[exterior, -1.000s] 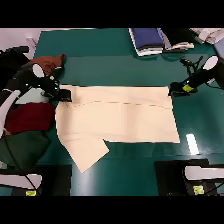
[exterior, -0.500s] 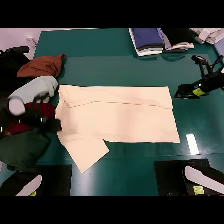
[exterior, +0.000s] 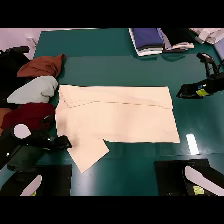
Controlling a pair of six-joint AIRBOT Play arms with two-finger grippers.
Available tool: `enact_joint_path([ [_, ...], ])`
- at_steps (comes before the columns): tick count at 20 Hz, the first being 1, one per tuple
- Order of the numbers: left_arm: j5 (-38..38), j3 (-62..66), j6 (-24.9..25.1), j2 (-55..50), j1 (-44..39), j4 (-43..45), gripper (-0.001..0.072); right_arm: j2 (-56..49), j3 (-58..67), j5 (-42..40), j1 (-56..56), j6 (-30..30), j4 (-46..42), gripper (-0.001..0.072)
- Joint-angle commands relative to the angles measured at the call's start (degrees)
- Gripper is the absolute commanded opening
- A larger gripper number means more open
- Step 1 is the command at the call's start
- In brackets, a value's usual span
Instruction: Fold the shirts.
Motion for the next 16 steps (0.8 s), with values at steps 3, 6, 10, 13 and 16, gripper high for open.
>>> enact_joint_path([
  [3, 6.7, -2.4, 5.4, 0.2, 0.0, -11.1, 0.0342, 0.2, 0.0, 0.5, 0.0, 0.0, 0.0, 0.0406],
  [6, 4.9, -0.1, 8.1, 0.2, 0.0, -11.2, 0.003, 0.2, -0.1, 3.3, -1.5, -0.6, -0.2, 0.0406],
  [10, -1.3, 6.4, 8.1, 0.2, 0.0, -4.3, 0.0029, 2.6, -8.0, 8.0, -11.4, -2.3, -0.7, 0.0407],
  [13, -2.6, 8.6, 8.5, 0.2, 0.0, -1.8, 0.0029, 3.9, -20.5, 9.1, -22.8, -3.6, 0.0, 0.0535],
  [16, -2.6, 8.6, 8.5, 0.2, 0.0, -1.9, 0.0029, 2.9, -29.9, 6.6, -28.1, -5.6, 4.2, 0.053],
])
